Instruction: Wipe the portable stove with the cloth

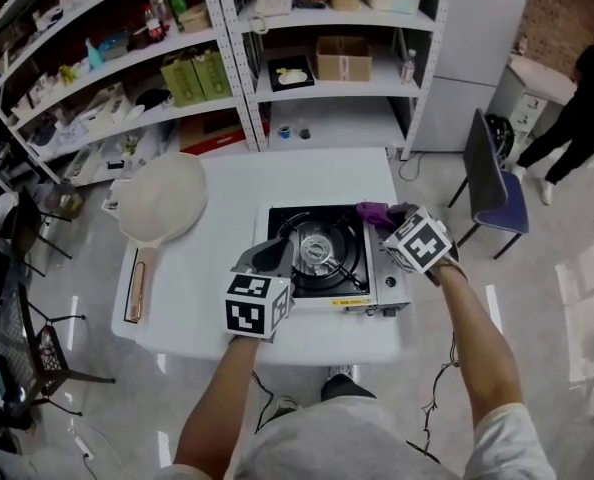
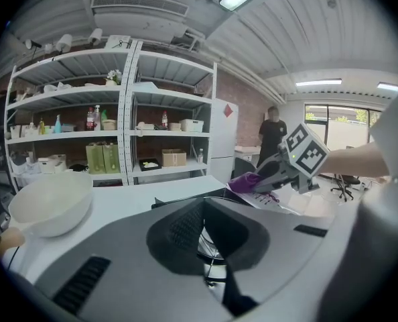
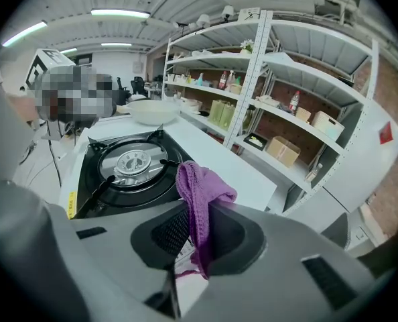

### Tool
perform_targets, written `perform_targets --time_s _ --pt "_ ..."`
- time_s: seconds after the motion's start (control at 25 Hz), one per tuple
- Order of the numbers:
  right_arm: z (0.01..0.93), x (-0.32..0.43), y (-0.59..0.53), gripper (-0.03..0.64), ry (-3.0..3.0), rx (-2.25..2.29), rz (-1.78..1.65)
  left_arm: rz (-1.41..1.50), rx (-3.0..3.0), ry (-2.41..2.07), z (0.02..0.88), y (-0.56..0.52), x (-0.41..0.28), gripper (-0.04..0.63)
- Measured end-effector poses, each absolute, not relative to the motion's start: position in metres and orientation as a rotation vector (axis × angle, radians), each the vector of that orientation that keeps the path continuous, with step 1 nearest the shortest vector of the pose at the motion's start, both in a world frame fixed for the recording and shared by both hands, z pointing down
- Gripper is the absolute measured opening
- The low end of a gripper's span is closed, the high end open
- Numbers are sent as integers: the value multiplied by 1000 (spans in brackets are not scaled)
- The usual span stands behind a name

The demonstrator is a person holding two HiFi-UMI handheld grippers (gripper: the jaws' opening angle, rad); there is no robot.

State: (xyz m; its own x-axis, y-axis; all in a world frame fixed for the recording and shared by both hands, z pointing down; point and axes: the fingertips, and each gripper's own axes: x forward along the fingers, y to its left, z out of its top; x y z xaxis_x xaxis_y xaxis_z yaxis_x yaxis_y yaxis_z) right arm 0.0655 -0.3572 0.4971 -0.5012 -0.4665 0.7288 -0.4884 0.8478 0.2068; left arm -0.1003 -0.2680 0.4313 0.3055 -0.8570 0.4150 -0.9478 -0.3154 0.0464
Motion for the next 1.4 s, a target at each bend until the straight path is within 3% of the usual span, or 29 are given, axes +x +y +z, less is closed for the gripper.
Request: perform_targets --time_s 1.4 --pt "497 91 -226 63 -2100 738 73 453 2442 -1487 424 -195 -80 5"
